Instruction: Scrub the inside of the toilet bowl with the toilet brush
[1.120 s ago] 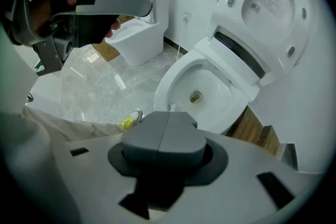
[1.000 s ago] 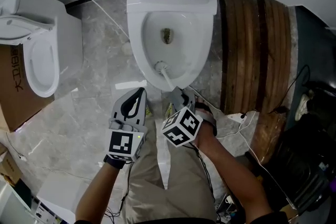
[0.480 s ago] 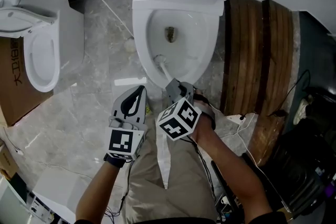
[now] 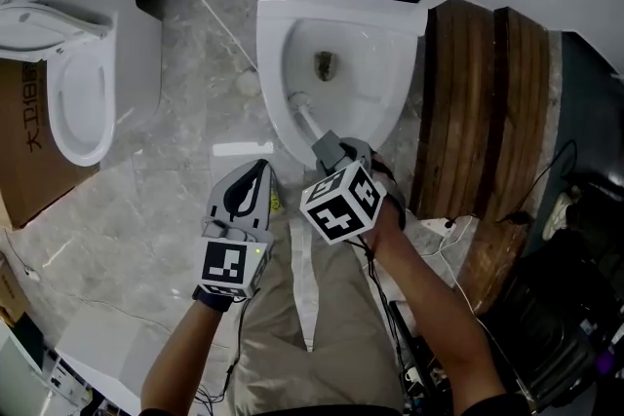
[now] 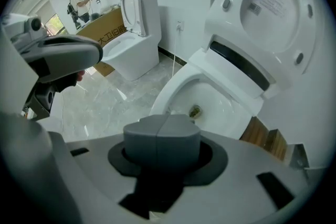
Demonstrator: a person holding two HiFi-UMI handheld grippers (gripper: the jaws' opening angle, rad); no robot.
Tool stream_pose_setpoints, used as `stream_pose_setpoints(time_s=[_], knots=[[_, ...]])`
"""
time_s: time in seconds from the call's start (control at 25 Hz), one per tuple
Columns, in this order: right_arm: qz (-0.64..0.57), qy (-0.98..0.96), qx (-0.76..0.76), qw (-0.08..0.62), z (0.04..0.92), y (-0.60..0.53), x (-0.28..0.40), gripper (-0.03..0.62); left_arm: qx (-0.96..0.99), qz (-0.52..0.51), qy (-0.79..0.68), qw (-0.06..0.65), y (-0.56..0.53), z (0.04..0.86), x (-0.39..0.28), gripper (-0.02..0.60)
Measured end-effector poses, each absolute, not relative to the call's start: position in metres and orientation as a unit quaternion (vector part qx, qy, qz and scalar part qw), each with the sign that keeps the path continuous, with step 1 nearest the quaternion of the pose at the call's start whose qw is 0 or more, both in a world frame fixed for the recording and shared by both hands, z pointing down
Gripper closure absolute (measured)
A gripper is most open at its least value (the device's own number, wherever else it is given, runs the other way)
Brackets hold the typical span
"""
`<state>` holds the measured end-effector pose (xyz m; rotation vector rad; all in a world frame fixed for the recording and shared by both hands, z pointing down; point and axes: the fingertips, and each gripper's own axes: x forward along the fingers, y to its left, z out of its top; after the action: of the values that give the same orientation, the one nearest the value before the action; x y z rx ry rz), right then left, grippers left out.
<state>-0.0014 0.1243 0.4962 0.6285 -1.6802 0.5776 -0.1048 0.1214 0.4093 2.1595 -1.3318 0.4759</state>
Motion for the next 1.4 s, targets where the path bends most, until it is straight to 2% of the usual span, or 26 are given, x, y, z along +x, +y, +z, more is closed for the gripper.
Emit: stream_pose_setpoints(time_s=[1.4], knots=[[0.304, -0.722, 0.367, 0.501, 0.525, 0.032, 0.000, 0.441, 0.807, 0.177, -0.490, 0.280, 0.100, 0.414, -0.112, 0.571]])
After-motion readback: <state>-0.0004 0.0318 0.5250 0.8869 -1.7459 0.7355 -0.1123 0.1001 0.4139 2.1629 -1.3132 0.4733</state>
